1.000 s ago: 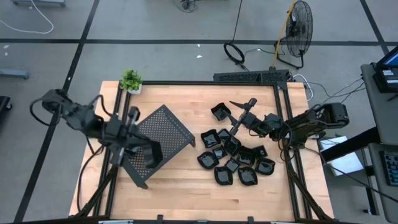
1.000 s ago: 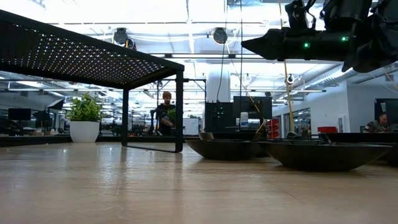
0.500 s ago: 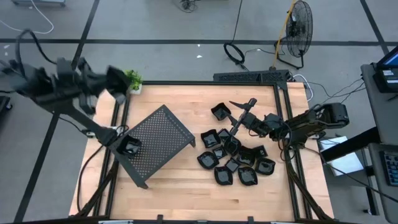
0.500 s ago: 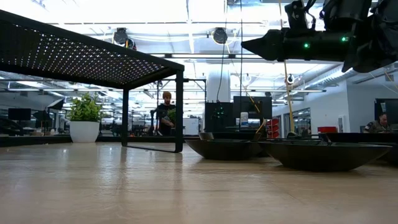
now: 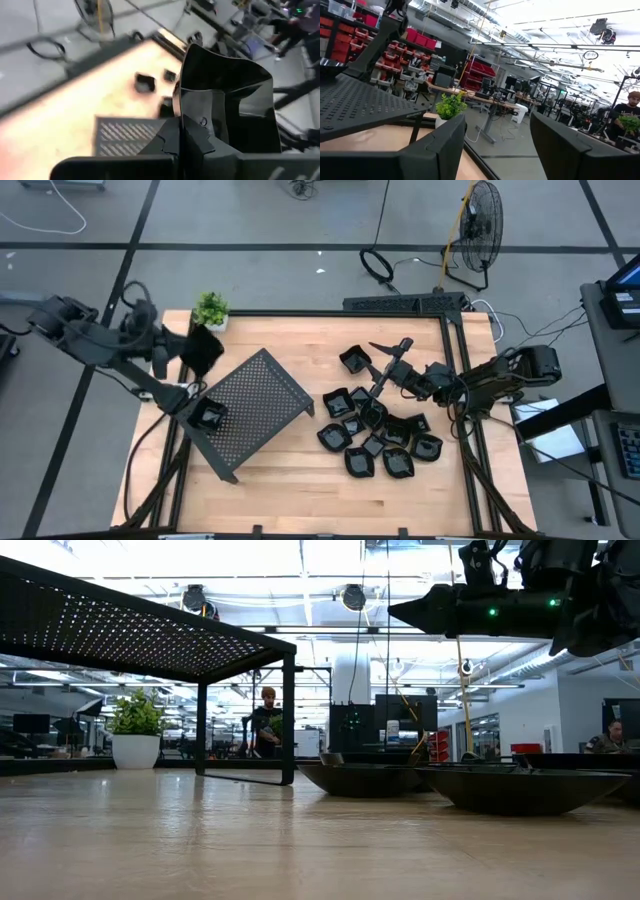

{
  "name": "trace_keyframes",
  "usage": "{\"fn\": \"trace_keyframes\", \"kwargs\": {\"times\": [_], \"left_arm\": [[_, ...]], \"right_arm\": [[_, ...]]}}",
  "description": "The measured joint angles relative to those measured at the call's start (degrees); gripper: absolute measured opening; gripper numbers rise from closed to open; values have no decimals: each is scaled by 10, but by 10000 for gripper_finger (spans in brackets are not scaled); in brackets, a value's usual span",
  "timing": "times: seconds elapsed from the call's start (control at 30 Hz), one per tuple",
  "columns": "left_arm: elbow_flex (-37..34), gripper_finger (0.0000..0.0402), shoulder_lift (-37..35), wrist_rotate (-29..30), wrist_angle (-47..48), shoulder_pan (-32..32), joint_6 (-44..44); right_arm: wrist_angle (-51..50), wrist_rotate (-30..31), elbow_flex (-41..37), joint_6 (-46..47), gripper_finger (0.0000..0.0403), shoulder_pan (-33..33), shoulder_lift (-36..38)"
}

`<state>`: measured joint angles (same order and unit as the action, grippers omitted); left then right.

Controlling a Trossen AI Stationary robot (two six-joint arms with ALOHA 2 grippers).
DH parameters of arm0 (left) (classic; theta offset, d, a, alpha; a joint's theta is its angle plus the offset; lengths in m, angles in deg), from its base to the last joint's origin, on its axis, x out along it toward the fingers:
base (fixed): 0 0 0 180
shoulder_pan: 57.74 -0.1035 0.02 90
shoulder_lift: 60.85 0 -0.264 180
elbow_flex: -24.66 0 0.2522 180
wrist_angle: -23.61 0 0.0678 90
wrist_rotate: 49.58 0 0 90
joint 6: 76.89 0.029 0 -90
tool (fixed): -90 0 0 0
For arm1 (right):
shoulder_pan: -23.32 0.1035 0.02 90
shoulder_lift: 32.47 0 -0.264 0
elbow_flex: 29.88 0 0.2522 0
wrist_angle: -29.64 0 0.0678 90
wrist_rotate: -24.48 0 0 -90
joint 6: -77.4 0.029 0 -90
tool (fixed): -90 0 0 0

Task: Pick & Place Mini shaped plates
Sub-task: Put the distorted square plate on the shelf

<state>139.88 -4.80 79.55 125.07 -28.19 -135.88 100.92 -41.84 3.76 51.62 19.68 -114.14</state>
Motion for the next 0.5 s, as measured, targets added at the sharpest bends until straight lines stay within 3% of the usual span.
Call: {"fn": "trace_keyframes", "kwargs": {"times": [0.2,0.5], "left_arm": [[-61,1,16,-139,21,-18,-104],[-237,1,9,-330,22,-49,-235]], "right_arm": [[0,0,0,0,212,0,0],[-1,0,0,1,212,0,0]]}}
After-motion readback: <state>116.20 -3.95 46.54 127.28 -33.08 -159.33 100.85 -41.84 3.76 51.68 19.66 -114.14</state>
